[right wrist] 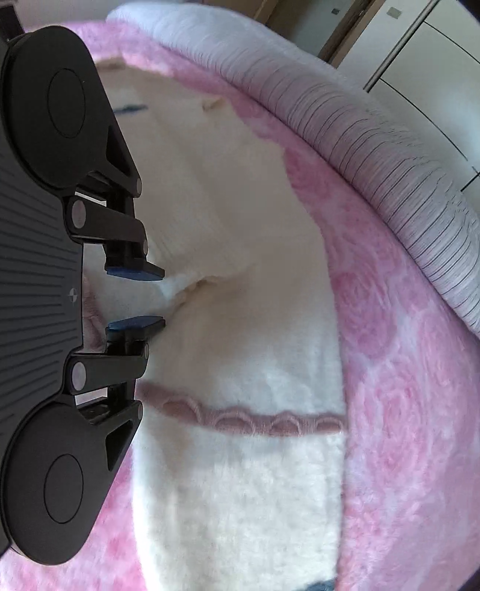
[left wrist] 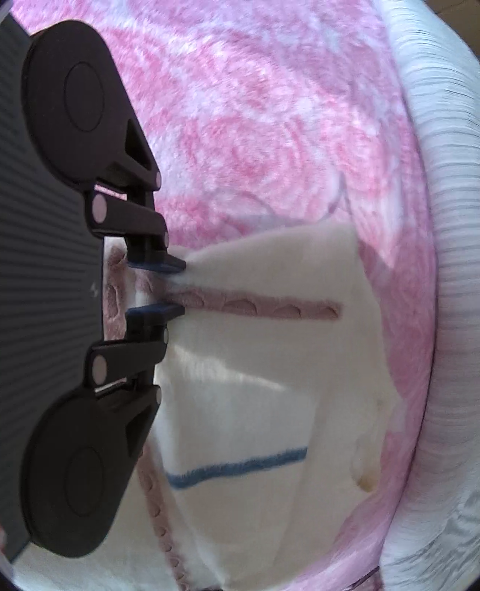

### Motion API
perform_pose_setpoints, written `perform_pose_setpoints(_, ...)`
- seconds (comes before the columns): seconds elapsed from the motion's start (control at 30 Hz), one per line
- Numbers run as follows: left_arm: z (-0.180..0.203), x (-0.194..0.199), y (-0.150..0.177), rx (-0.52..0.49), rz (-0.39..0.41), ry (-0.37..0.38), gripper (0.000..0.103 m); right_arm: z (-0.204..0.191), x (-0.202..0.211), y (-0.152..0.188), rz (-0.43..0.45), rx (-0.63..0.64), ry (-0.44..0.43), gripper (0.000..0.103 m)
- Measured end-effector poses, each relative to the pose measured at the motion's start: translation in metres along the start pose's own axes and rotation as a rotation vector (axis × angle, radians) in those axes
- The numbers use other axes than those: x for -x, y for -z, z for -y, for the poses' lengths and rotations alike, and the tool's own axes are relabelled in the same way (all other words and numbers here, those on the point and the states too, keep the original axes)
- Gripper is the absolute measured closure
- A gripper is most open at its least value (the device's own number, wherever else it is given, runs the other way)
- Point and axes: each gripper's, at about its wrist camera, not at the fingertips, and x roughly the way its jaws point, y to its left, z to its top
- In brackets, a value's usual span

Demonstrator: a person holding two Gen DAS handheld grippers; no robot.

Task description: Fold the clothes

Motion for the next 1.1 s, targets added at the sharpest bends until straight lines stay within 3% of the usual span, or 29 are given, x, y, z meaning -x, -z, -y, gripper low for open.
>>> perform_pose_setpoints(0.07,0.005,0.013,0.002,0.006,-0.001,0.031,0.088,0.020,0.023,0.002,0.010,-0.061,-0.025,0.074)
perform_pose_setpoints(0.13,0.010,0.027,0.005,0.015,-0.004,0.061,0.088,0.047,0.051,0.006,0.036,-0.141,-0.029,0.049)
perform_pose_setpoints(0.17,0.013,0.035,0.008,0.025,-0.008,0.071,0.088,0.067,0.066,0.009,0.060,-0.198,-0.014,0.048)
perform_pose_setpoints(0.33,0.030,0.058,0.019,0.110,-0.020,0.128,0.088,0.181,0.137,0.027,0.222,-0.561,0.049,0.047)
perform_pose_setpoints(0.47,0.029,0.057,0.024,0.198,-0.039,0.147,0.088,0.250,0.172,0.039,0.380,-0.799,0.064,0.047)
perform_pose_setpoints(0.6,0.023,0.062,0.026,0.259,-0.033,0.160,0.088,0.278,0.174,0.039,0.451,-0.914,0.072,0.047)
perform_pose_setpoints(0.67,0.019,0.065,0.026,0.276,-0.026,0.167,0.088,0.276,0.171,0.031,0.459,-0.897,0.108,0.064)
perform_pose_setpoints(0.7,0.016,0.068,0.027,0.281,-0.023,0.169,0.088,0.272,0.170,0.026,0.464,-0.875,0.127,0.097)
perform_pose_setpoints(0.83,0.005,0.078,0.034,0.300,-0.007,0.177,0.088,0.197,0.178,-0.004,0.522,-0.473,0.220,0.099)
perform_pose_setpoints(0.9,-0.001,0.083,0.040,0.318,-0.002,0.179,0.088,0.129,0.182,-0.009,0.535,-0.196,0.199,0.099)
perform_pose_setpoints(1.03,-0.011,0.087,0.056,0.371,-0.009,0.193,0.088,-0.013,0.180,0.018,0.482,0.313,0.060,0.099)
perform_pose_setpoints(1.1,-0.014,0.086,0.065,0.405,-0.024,0.212,0.088,-0.072,0.160,0.047,0.344,0.502,-0.030,0.097)
